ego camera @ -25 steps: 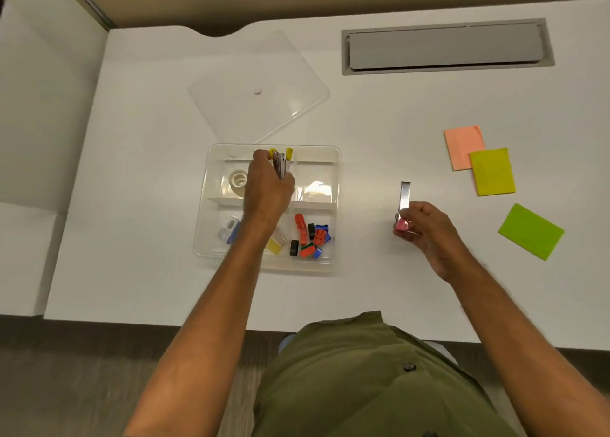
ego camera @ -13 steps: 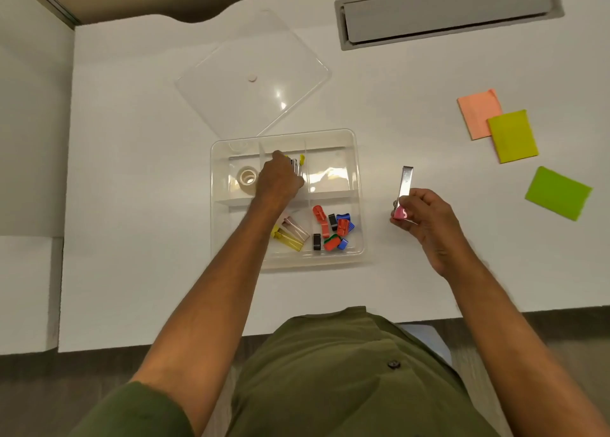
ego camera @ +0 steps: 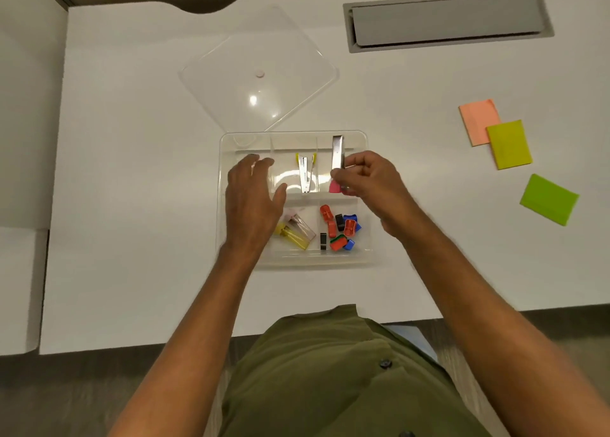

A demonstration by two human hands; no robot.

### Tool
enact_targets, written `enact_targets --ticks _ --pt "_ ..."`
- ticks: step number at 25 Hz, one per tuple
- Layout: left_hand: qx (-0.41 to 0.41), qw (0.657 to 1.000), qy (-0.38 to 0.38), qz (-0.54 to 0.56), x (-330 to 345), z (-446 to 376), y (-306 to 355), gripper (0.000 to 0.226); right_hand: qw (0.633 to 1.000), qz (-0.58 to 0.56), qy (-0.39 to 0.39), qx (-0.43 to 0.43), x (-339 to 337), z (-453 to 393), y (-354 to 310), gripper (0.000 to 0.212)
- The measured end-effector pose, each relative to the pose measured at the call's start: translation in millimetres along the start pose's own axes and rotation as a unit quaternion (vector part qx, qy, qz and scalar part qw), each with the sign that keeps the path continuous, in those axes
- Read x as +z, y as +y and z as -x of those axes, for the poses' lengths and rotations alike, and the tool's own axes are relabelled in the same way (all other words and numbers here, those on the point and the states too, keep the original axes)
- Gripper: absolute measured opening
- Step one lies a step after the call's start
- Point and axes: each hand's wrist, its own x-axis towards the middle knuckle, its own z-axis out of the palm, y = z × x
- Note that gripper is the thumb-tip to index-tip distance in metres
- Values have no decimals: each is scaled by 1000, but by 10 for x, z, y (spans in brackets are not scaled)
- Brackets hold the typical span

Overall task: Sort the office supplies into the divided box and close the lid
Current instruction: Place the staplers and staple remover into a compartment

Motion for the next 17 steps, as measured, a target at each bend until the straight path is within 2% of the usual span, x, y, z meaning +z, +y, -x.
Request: enact_targets --ticks 2,5,11,17 --pt "-68 997 0 -30 -20 93 -276 62 998 56 -5 -20 286 -158 -90 29" --pt "-150 987 -37 34 13 199 -467 73 990 140 10 -19 679 -404 -101 39" --pt "-161 984 0 79 71 321 -512 72 934 344 22 -94 1100 -654 102 36" --pt "-154 985 3 82 77 335 -552 70 878 457 4 -145 1221 -731 292 32"
